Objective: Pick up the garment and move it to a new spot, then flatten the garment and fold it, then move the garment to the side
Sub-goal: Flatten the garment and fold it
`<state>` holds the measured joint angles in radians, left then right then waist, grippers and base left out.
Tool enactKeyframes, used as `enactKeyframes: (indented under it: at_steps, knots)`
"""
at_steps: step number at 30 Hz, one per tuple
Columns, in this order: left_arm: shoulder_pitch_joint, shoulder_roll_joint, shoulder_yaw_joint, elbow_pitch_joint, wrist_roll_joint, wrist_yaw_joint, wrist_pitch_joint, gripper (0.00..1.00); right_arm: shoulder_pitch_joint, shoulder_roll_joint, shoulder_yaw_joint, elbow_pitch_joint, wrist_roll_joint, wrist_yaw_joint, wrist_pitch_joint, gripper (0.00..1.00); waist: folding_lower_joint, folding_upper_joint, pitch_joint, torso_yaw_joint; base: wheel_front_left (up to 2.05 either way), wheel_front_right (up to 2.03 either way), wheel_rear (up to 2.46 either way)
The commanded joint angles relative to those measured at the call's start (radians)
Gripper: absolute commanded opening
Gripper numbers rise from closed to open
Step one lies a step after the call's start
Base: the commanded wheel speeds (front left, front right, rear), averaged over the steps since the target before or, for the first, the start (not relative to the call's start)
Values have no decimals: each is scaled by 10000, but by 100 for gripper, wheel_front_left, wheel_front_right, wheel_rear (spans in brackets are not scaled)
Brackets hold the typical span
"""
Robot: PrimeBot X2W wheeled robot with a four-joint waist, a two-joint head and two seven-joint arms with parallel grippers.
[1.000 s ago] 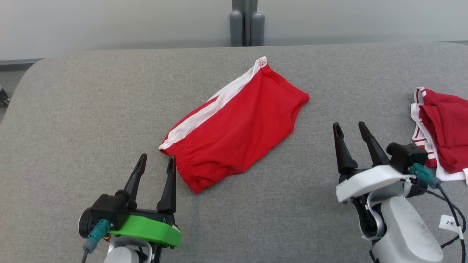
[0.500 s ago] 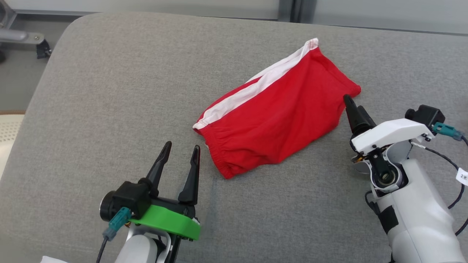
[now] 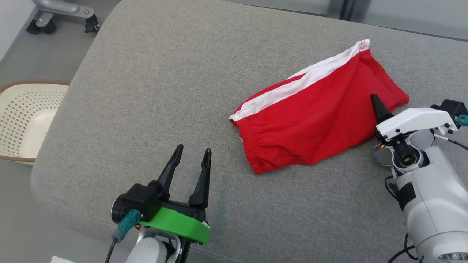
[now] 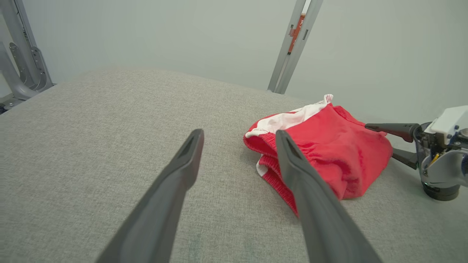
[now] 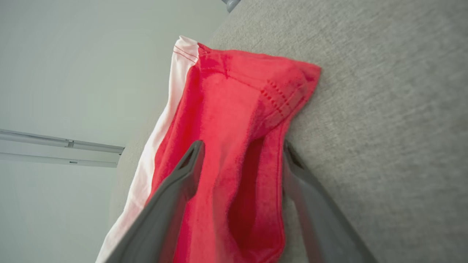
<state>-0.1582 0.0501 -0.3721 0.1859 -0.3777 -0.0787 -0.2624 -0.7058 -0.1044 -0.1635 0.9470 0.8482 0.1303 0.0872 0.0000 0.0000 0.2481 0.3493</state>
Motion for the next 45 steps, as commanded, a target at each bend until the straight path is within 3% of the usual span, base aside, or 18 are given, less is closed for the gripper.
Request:
enactKeyframes:
  at_steps: [1,17,18,19,20,30,45]
  knots:
    - [-56,14,-4,-58,-115,46,-27,100,-82,184,-126,309,126,2,189,100,0,0,151,122,0,0,0]
    - [-479,14,-431,-307,-194,152,-27,100,-1730,-198,-534,2473,-369,-2,904,100,0,0,792,591,0,0,0]
    - [-491,14,-454,-296,-155,162,-27,100,-1782,-224,-561,2536,-342,-2,920,71,0,0,807,616,0,0,0]
    - [-499,14,-471,-294,-138,165,-27,100,-1816,-262,-583,2551,-337,-2,817,29,0,0,817,635,0,0,0]
    - [-503,14,-489,-290,-135,172,-27,100,-1852,-286,-593,2556,-340,-2,724,0,0,0,817,653,0,0,0]
    - [-405,15,-388,-186,42,163,-27,100,-1331,-217,-529,1617,86,-10,-191,0,0,0,408,266,0,0,0]
    - [224,18,243,-142,436,69,-27,100,1376,43,-167,-1162,872,-9,-1391,0,0,0,-803,-1614,0,0,0]
